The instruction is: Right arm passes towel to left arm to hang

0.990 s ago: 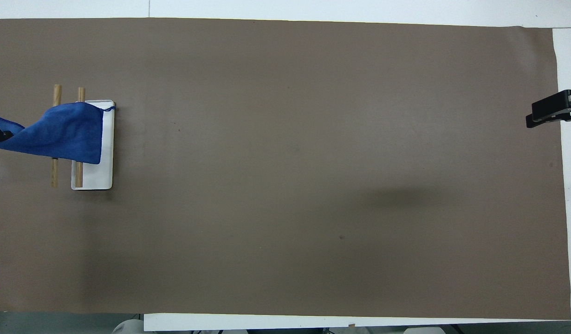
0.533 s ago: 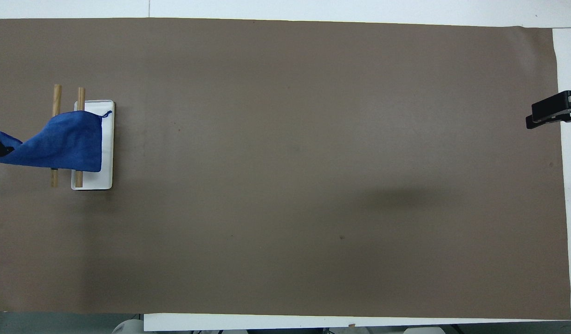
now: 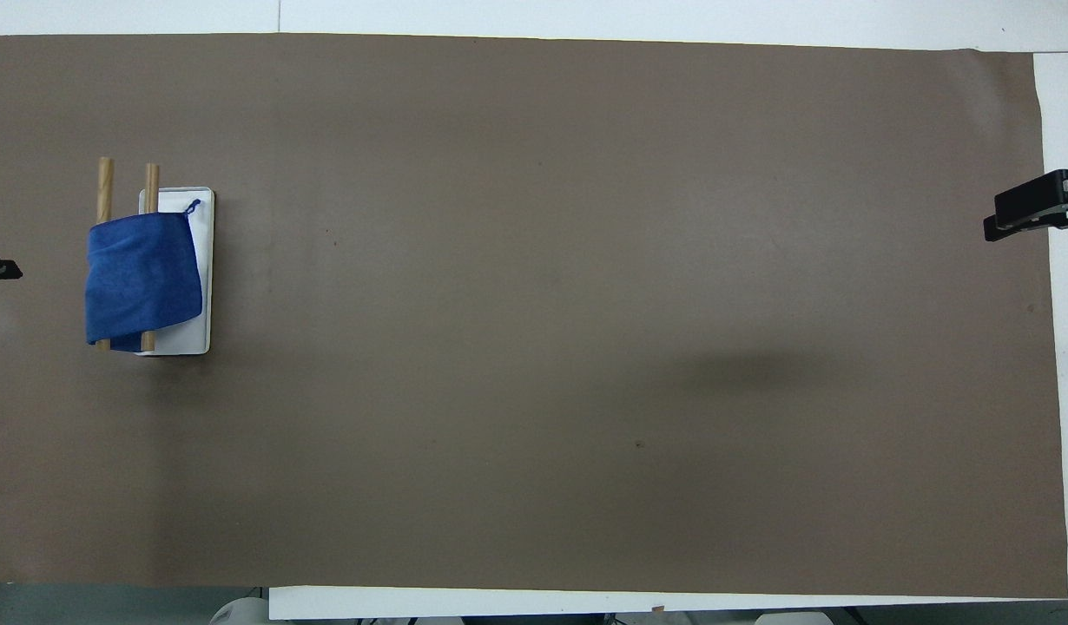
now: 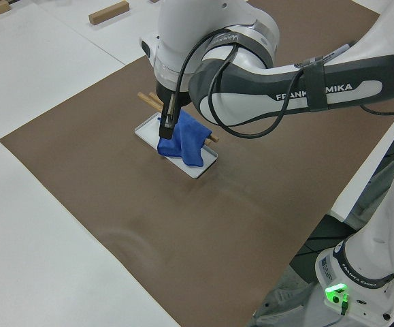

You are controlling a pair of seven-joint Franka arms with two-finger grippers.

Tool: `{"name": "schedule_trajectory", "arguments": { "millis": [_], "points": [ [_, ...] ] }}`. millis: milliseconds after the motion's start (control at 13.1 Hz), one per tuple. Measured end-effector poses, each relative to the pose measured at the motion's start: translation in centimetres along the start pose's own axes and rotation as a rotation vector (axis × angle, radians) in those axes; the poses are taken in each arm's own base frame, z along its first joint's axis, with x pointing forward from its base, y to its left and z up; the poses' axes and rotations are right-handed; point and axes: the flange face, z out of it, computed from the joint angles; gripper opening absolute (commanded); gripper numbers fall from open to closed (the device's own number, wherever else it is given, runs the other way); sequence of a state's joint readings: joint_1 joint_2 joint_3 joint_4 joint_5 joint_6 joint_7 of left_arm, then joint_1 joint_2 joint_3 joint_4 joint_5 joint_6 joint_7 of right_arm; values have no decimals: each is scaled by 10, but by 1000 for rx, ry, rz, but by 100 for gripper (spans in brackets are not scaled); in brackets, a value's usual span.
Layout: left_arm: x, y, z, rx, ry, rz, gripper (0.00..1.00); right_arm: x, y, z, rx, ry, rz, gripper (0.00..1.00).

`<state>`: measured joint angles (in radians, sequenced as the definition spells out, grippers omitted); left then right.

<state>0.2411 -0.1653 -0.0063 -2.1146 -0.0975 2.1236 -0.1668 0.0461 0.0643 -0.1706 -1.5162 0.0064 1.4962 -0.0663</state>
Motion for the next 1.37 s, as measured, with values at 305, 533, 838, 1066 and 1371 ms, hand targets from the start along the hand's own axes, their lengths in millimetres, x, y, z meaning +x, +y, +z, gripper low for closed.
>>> {"name": "schedule_trajectory", "arguments": {
  "millis": [305,533,838,1066,1371],
  "points": [
    [17,14,-55,24,-48,33,100,0,1,-1,0,1,-5,100],
    [14,51,-78,51,-162,114,100,0,2,-1,0,3,-5,100],
    [-4,125,-101,123,-301,266,100,0,6,-2,-1,9,-18,100],
    [-4,150,-115,132,-331,308,100,2,12,-6,-3,36,-19,100],
    [-11,157,-124,123,-318,335,100,-1,13,-11,-3,47,-18,100]
  ]
}}
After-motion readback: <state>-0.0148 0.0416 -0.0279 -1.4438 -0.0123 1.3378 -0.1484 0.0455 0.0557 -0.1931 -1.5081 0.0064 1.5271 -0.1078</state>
